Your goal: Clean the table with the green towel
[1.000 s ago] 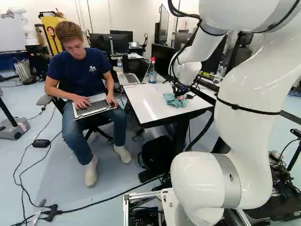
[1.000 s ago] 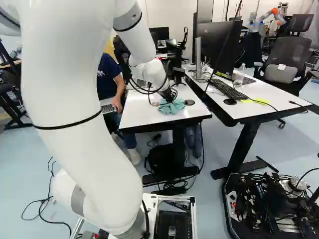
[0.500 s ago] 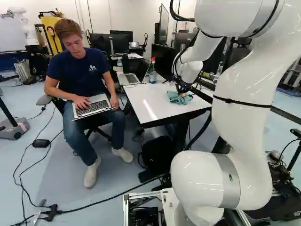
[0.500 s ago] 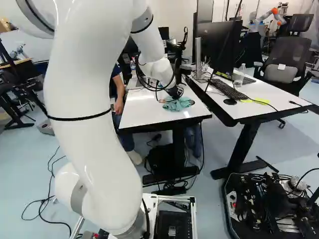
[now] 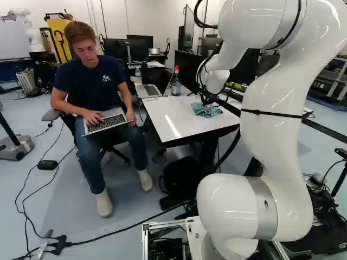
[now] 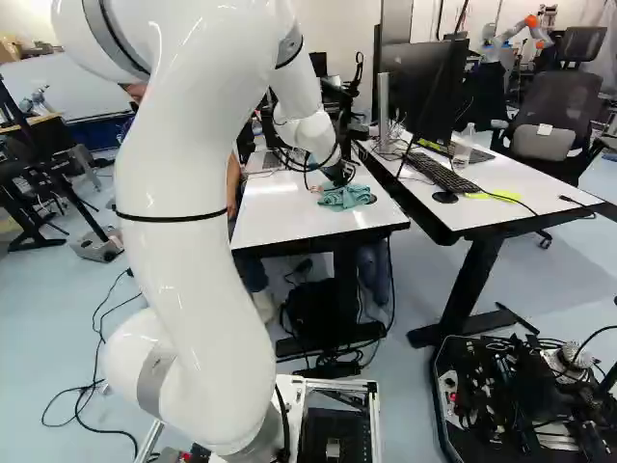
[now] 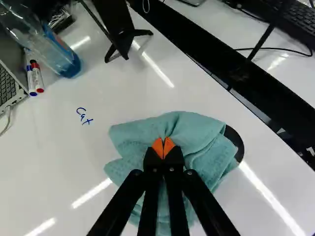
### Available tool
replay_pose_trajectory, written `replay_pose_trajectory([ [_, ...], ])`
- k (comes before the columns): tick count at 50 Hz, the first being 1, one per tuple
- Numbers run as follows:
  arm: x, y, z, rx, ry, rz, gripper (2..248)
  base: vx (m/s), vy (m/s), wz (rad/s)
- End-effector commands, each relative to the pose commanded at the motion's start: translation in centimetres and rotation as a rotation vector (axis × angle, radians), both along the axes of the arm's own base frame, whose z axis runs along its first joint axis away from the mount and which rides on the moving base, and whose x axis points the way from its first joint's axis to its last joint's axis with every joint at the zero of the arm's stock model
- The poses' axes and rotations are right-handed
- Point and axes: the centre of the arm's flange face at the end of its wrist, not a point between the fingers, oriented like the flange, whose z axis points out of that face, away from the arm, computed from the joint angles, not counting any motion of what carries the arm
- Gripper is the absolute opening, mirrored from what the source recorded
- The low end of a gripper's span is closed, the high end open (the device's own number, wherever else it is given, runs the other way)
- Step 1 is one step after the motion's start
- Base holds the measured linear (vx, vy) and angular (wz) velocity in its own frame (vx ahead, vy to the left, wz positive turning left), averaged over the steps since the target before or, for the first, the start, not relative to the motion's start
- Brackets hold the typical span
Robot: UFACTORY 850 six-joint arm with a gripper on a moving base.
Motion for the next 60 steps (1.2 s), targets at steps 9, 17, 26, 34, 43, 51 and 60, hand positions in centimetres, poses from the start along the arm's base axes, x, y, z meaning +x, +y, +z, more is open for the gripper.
replay_pose_trajectory([
  [9, -0.7, 1.5, 0.1, 0.001, 0.006, 0.022, 22, 0.0, 0.0, 0.0],
  [17, -2.0, 2.3, 0.2, 0.003, 0.013, 0.031, 22, 0.0, 0.0, 0.0],
  [26, -3.7, 2.7, 0.2, 0.005, 0.022, 0.032, 22, 0.0, 0.0, 0.0],
  [34, -5.2, 2.9, 0.3, 0.006, 0.029, 0.03, 22, 0.0, 0.0, 0.0],
  [43, -7.0, 3.1, 0.4, 0.008, 0.036, 0.028, 22, 0.0, 0.0, 0.0],
  [51, -8.5, 3.3, 0.4, 0.009, 0.042, 0.025, 22, 0.0, 0.0, 0.0],
  [60, -10.2, 3.1, 0.4, 0.01, 0.046, 0.014, 22, 0.0, 0.0, 0.0],
])
